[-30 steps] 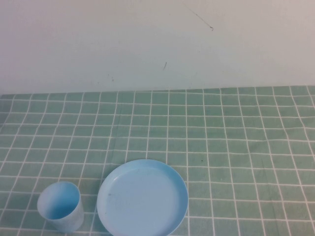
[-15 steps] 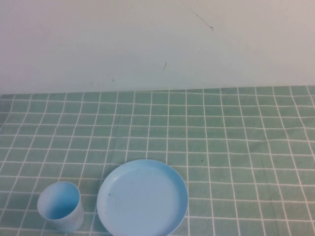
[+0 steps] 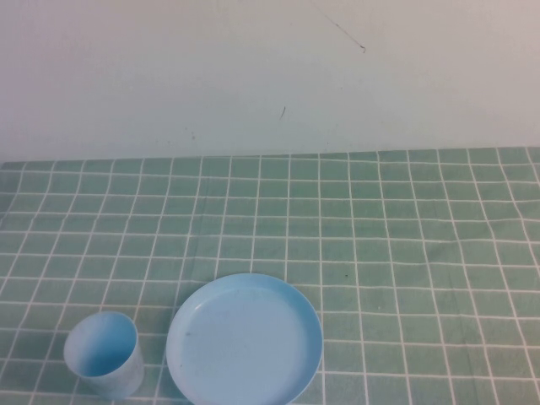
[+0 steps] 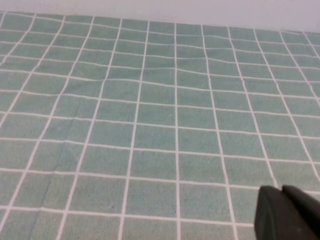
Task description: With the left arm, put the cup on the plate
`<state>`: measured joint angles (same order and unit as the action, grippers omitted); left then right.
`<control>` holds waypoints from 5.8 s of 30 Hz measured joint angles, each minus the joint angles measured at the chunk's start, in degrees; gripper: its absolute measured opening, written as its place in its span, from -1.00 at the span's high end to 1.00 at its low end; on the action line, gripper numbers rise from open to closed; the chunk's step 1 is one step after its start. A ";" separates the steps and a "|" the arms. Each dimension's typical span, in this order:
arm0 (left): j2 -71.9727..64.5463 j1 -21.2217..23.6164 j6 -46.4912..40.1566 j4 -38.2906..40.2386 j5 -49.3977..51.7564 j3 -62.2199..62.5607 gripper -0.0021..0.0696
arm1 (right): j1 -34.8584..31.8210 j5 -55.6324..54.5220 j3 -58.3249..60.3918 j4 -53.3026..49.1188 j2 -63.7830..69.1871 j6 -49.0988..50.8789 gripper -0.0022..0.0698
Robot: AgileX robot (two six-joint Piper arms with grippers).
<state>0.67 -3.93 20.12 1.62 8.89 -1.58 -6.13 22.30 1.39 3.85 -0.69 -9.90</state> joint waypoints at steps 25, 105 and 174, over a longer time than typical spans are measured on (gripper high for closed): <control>0.24 0.00 4.25 10.02 -58.77 16.19 0.95 | 0.00 0.00 0.00 0.00 0.00 0.00 0.95; -84.60 -4.59 -13.43 -0.48 48.32 55.64 -0.12 | 0.00 -0.12 0.00 -0.02 0.00 0.00 0.95; -105.85 -25.35 -3.26 2.30 51.76 77.97 0.03 | 0.00 -0.12 0.00 -0.02 0.00 0.00 0.95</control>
<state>-105.19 -29.28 16.86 3.91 60.65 76.39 -6.13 22.18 1.39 3.82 -0.69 -9.90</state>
